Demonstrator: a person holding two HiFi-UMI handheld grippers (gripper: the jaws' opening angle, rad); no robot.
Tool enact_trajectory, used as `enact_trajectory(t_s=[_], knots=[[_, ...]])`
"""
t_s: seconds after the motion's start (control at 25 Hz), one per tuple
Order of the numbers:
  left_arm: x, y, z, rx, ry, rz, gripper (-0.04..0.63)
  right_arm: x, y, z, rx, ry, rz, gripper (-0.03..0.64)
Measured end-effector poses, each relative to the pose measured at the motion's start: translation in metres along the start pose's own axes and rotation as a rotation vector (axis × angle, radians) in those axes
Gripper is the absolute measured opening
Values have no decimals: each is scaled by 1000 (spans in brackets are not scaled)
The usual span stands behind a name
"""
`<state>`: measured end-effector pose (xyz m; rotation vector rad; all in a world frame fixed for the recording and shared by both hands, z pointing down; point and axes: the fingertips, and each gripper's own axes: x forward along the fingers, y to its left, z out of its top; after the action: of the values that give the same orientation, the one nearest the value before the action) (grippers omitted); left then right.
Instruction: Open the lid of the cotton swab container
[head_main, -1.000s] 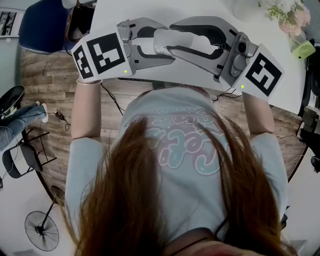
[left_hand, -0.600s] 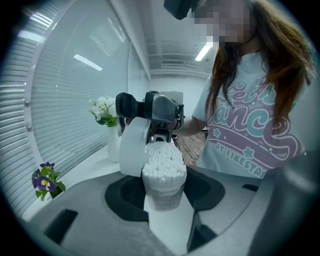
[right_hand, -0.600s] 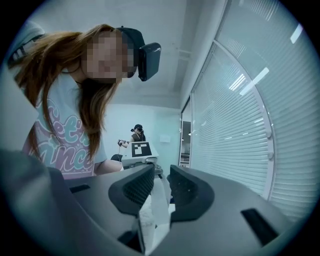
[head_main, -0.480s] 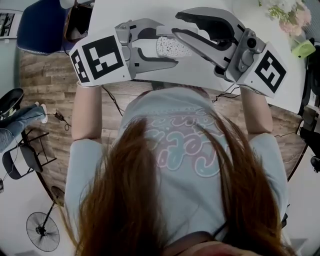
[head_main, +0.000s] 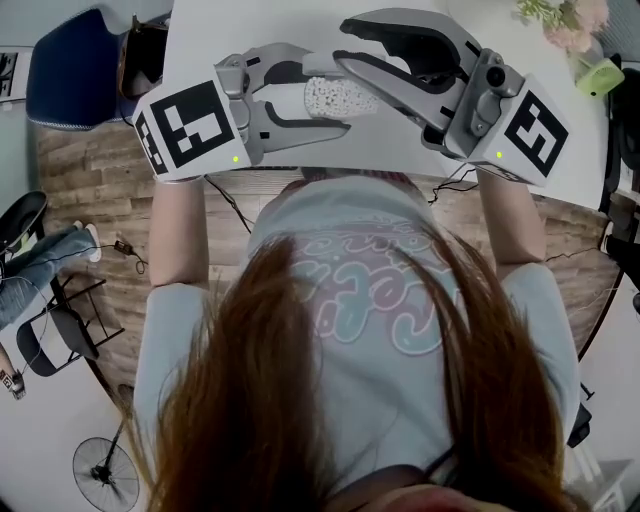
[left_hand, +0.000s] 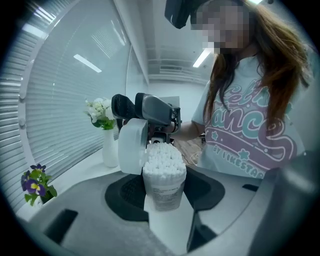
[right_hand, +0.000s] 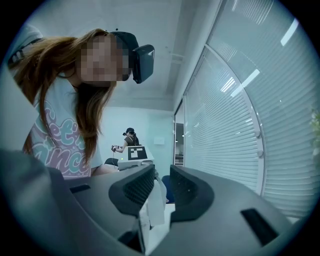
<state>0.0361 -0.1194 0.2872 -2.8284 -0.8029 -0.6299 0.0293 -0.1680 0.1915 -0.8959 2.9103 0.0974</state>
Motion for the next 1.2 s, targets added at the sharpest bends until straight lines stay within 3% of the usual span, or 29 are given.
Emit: enact_trajectory(t_s=[0.28, 0.56, 0.84, 1.2], knots=[[3, 2, -2, -27, 0, -3, 195, -9, -2, 6, 0, -22, -20, 108], [-2, 10, -13, -13, 13, 13, 195, -16, -2, -1, 20, -18, 6, 180], [-4, 19, -7, -17, -14, 21, 195, -25, 1, -22, 34, 74, 58, 257], [3, 25, -3, 4, -13, 29, 195, -42, -2, -68, 117, 175, 88, 268]])
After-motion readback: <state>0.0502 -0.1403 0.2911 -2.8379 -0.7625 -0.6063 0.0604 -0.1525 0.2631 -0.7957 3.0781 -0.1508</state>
